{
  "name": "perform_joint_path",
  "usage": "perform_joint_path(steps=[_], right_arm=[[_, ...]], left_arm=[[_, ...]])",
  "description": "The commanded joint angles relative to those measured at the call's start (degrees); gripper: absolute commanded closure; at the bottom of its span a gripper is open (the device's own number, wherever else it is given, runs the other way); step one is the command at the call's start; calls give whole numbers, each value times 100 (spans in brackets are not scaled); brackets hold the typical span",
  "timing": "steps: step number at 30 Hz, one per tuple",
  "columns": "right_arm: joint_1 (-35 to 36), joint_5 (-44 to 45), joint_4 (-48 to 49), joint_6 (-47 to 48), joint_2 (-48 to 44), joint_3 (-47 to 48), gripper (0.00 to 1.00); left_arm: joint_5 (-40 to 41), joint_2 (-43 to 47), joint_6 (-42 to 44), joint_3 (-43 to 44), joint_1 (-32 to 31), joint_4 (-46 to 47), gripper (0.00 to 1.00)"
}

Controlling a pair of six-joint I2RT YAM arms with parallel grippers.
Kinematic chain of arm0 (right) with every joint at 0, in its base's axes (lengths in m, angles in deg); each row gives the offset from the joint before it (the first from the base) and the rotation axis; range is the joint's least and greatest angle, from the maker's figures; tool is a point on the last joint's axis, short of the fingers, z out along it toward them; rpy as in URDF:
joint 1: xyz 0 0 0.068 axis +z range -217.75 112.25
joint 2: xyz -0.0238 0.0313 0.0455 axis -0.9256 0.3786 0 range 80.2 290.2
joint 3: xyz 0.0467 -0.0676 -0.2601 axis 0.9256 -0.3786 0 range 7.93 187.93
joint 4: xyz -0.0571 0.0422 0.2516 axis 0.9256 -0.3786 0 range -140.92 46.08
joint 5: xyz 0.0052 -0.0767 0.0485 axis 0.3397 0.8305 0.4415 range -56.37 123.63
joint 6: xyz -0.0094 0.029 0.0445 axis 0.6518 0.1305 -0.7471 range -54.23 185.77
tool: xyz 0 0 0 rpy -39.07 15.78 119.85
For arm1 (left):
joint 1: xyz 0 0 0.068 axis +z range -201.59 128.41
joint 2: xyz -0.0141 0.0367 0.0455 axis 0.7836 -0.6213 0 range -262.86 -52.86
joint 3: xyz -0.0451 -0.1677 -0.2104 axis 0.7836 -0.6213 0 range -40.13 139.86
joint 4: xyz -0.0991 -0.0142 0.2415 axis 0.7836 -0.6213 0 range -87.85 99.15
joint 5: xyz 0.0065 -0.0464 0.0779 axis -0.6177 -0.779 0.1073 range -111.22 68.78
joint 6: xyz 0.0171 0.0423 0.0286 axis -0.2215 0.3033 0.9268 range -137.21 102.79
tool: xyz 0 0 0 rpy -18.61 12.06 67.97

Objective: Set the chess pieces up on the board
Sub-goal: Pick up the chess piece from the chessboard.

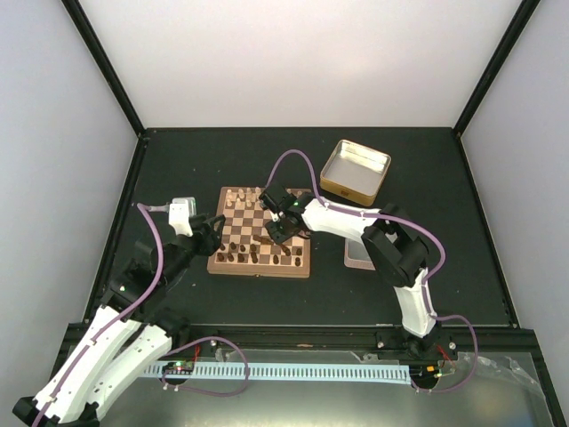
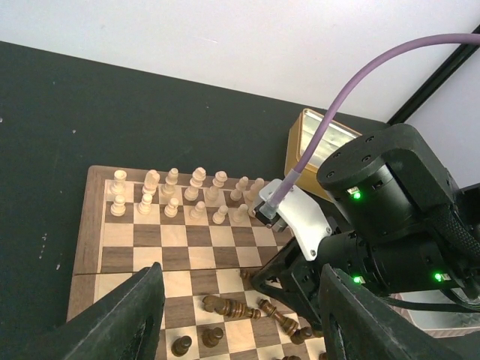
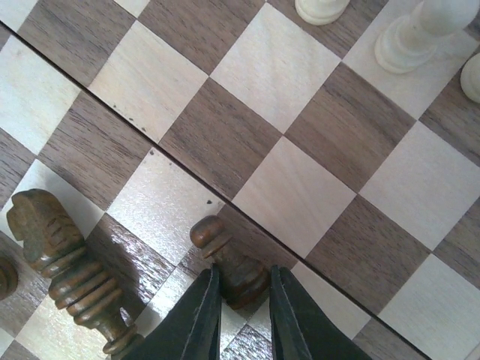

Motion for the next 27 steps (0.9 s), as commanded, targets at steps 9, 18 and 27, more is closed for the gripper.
perform_joint_path(steps=[9,18,27], right_arm=[[11,108,239,296,217,15,74],[12,192,897,410,-31,-303,92],[-18,40,3287,479,-1397,-1762,93]], left_arm=[[-208,-143,-148,-14,-22,146,41],[-444,-294,-537,-146,-25,340,40],[-1655,-1627,-1602,-113,90,1128,38]])
